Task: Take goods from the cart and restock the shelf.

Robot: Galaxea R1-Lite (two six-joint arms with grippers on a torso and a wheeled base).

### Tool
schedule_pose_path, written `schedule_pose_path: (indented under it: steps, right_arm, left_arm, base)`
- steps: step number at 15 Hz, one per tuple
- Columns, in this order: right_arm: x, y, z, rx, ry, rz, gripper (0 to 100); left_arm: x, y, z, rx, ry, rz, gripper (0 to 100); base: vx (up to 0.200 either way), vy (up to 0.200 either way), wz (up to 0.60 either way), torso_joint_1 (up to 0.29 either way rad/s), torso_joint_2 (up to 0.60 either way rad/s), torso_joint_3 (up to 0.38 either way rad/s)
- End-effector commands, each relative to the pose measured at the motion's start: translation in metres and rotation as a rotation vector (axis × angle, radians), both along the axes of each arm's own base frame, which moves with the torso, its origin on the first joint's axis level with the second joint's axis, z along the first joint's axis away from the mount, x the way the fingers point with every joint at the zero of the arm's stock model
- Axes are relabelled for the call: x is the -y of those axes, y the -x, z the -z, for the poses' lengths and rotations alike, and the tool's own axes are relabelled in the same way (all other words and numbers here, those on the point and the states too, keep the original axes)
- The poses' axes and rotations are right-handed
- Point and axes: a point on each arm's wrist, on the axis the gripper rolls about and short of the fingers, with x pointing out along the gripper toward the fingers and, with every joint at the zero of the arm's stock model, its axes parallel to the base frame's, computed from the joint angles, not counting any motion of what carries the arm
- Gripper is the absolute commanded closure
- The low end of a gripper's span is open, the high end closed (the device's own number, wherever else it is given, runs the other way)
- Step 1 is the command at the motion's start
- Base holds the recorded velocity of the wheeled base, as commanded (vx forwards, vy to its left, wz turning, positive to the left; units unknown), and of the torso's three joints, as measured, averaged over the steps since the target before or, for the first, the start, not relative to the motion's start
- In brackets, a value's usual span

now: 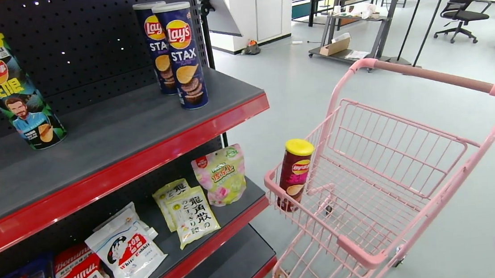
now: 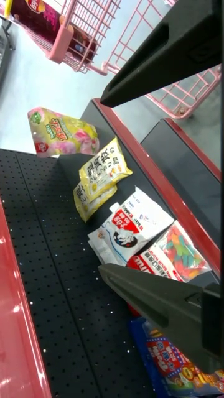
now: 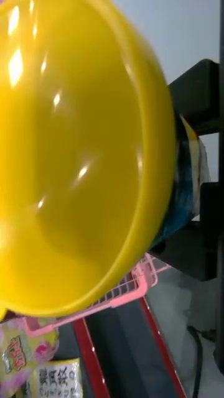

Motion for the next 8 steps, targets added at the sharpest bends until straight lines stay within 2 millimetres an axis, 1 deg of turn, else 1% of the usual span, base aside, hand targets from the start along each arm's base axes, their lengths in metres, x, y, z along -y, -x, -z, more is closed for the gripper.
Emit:
schedule_pose_path:
  steps: [1,3,4,8]
  right_arm:
    - [0.0078,0.0268,0.0055,0.088,-0.016,0.043,100]
    - [0.0088,0.0303,0.0081,0.097,-0.018,0.056,100]
    - [0.0087,0.0302,0.0085,0.095,-0.017,0.056,100]
    - [0.0086,0.0295,0.0107,0.086,-0.014,0.055,100]
  left_arm:
    - [0.0,-0.0001,0.0001,-0.001,0.0,0.0,0]
    - [0.0,-0.0001,-0.0001,0.0,0.0,0.0,0]
    - [0.0,-0.0001,-0.0001,0.0,0.0,0.0,0]
    - [0.0,-0.0001,0.0001,-0.001,0.0,-0.001,0]
  base:
    - [0.0,0.0,0.0,0.0,0.0,0.0]
    - [0.0,0.0,0.0,0.011,-0.03,-0.023]
    - [0.0,0.0,0.0,0.095,-0.27,-0.173]
    - [0.0,0.0,0.0,0.168,-0.48,-0.31]
